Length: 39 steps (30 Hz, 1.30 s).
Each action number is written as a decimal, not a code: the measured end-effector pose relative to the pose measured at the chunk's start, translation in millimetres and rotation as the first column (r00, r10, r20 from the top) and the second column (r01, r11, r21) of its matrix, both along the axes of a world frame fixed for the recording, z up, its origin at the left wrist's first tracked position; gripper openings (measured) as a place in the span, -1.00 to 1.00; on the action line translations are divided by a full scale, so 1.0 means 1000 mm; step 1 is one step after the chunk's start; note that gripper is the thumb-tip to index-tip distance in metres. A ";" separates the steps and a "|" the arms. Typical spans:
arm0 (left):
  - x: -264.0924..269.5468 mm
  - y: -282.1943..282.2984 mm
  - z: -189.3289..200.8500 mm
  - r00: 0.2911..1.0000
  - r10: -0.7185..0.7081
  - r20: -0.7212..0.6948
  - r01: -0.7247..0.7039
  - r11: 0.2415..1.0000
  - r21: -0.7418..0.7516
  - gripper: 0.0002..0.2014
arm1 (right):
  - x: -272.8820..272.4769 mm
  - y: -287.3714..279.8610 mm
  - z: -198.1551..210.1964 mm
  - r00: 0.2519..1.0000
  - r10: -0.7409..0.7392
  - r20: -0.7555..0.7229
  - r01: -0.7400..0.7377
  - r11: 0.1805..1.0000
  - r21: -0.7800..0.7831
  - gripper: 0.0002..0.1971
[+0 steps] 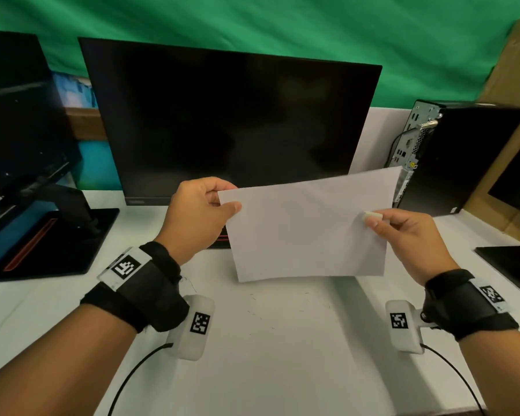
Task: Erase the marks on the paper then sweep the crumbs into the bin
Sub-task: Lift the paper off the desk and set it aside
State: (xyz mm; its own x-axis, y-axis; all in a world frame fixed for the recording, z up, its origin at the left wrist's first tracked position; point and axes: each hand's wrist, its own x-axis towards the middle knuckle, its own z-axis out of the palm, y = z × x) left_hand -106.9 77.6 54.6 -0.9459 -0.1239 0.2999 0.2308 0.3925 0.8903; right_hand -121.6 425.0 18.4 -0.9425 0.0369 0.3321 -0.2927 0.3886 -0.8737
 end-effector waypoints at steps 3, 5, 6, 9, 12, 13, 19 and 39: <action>0.001 -0.009 0.001 1.000 0.011 0.025 -0.012 0.999 0.041 -0.85 | -0.004 -0.013 0.009 0.999 -0.047 -0.010 0.047 0.998 0.048 -0.74; 0.002 -0.019 0.000 0.998 0.061 0.034 -0.063 0.996 0.055 -0.85 | -0.009 -0.025 0.013 0.972 -0.187 -0.142 0.216 0.948 0.233 -0.77; 0.004 -0.026 -0.001 0.994 0.102 0.041 -0.105 0.992 0.064 -0.86 | -0.009 -0.036 0.015 0.938 -0.251 -0.241 0.317 0.900 0.298 -0.78; 0.012 -0.056 -0.013 0.966 0.217 0.144 -0.237 0.961 0.143 -0.87 | 0.002 -0.087 0.021 0.925 -0.170 -0.341 0.290 0.895 0.339 -0.84; 0.026 -0.092 -0.034 0.921 0.275 0.278 -0.333 0.924 0.189 -0.86 | 0.011 -0.151 0.010 0.967 0.236 0.096 -0.255 0.900 0.355 -0.76; 0.032 -0.105 -0.041 0.901 0.302 0.312 -0.367 0.913 0.177 -0.86 | 0.013 -0.173 0.004 0.918 0.329 0.221 -0.389 0.857 0.338 -0.76; 0.074 -0.191 -0.080 0.762 0.479 0.436 -0.556 0.829 0.062 -0.83 | 0.009 -0.300 -0.038 0.724 0.470 0.505 -0.667 0.665 0.336 -0.85; 0.110 -0.111 -0.071 0.793 0.531 0.299 -0.069 0.566 -0.821 -0.49 | 0.024 -0.321 -0.043 0.703 0.430 0.566 -0.609 0.775 0.168 -0.56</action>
